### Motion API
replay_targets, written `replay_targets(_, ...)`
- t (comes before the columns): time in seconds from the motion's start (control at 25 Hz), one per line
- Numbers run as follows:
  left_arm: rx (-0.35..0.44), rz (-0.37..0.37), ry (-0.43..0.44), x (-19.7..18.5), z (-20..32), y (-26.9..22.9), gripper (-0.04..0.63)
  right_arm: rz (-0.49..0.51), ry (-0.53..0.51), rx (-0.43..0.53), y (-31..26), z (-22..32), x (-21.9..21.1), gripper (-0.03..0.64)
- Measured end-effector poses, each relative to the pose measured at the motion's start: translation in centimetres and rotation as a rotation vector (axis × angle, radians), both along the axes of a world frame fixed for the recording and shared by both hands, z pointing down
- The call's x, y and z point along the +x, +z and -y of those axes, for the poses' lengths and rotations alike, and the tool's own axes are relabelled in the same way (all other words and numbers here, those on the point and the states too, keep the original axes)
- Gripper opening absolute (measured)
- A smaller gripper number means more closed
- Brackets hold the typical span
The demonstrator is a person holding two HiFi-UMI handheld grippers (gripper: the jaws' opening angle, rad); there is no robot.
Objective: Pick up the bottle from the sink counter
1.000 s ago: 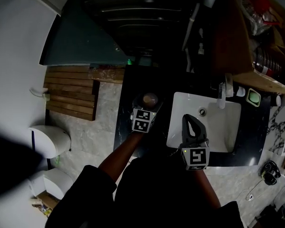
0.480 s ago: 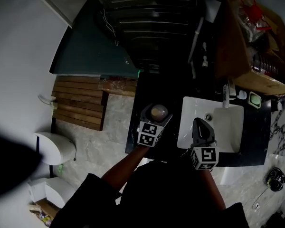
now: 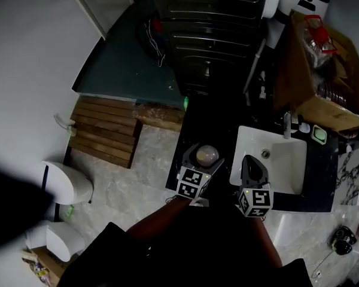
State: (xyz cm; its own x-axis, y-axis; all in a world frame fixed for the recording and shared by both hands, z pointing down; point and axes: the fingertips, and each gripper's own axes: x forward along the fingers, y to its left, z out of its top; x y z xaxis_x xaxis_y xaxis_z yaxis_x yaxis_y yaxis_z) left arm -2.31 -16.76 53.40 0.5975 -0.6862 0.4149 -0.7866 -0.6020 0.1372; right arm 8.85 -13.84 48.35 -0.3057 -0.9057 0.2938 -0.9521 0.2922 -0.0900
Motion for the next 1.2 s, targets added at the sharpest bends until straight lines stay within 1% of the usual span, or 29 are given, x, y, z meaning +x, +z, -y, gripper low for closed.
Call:
replay_targets(0.08,-0.004,-0.018,-0.016,-0.3,-1.1,-0.5,0.396,0.009,-0.002,0.000,-0.4,-0.7,-0.6,0.038)
replay_targets(0.24,0.003,-0.031,-0.030,-0.9,-2.6,-1.3,0.394,-0.022,-0.001,0.017,-1.4,-1.8,-1.3,0.038)
replay_targets(0.52,0.047,-0.054,-0.081,-2.3,-3.7,-3.8,0.394,-0.050,0.021,0.040,-2.8,-3.2,-1.6,0.038)
replay_targets(0.76,0.104,-0.052,-0.073,-2.5,-4.6,-6.1,0.396,-0.061,0.006,0.068,-4.1,-3.9,-2.4,0.038)
replay_targets(0.96,0.124,-0.069,-0.042,-2.4,-5.5,-6.8,0.394,-0.069,0.008,0.096,-4.8,-4.7,-2.9,0.038)
replay_targets(1.08,0.144,-0.078,-0.030,-2.5,-5.7,-7.3,0.394,-0.075,0.031,0.105,-5.3,-5.1,-2.8,0.038)
replay_targets(1.2,0.145,-0.099,-0.014,-2.5,-6.2,-8.0,0.394,-0.088,0.071,0.106,-6.0,-6.1,-2.4,0.038)
